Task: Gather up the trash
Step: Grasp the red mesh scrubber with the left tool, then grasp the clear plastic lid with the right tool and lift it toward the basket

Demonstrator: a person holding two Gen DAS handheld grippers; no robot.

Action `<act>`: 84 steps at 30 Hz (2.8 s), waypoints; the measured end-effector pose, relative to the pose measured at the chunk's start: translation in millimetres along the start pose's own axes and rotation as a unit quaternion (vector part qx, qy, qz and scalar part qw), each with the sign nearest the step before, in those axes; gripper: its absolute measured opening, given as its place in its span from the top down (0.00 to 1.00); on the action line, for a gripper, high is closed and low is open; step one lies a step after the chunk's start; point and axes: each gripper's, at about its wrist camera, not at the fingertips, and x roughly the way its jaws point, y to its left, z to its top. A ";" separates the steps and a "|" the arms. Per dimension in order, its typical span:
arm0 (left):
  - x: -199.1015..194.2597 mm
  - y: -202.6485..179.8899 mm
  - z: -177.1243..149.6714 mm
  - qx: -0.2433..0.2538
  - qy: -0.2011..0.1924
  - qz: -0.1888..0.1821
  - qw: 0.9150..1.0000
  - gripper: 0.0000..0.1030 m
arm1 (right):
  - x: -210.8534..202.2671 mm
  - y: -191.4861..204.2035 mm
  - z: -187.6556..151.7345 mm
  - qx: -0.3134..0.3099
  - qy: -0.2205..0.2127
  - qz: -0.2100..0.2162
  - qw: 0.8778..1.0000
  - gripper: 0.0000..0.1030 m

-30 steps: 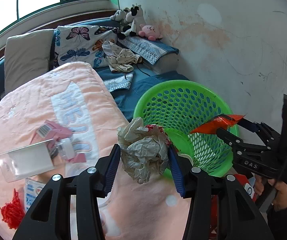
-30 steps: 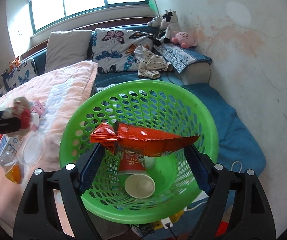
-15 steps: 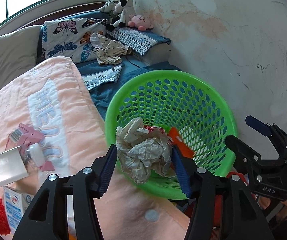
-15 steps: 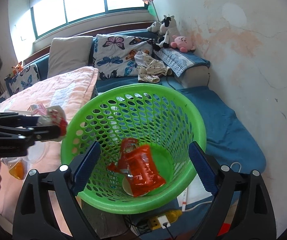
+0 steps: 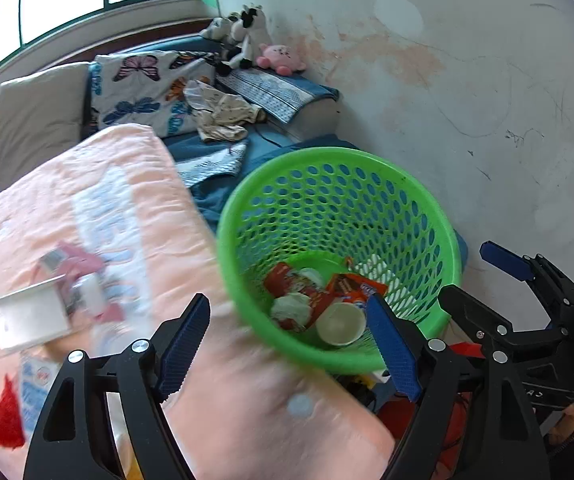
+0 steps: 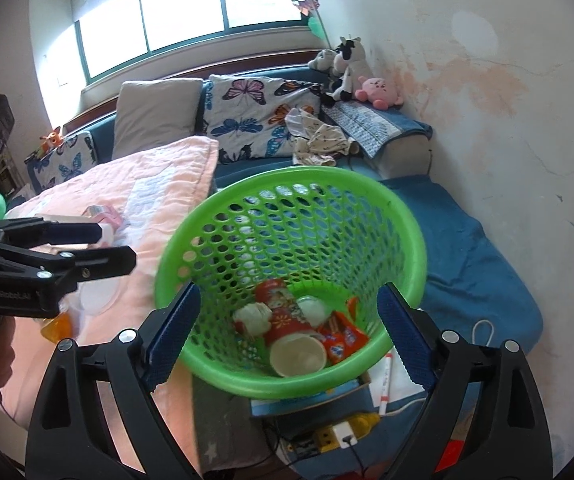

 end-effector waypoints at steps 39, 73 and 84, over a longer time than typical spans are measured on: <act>-86.1 241.2 -133.4 -0.200 -0.011 0.164 0.966 0.13 | 19.0 218.4 -32.2 -0.130 0.045 0.157 0.978 0.13; -126.9 241.8 -130.0 -0.185 -0.063 0.090 0.977 0.61 | 85.6 293.4 -37.7 -0.241 0.106 0.166 0.950 0.41; -127.3 229.4 -124.4 -0.178 -0.063 0.079 0.979 0.61 | 76.6 287.5 -36.5 -0.230 0.094 0.169 0.954 0.43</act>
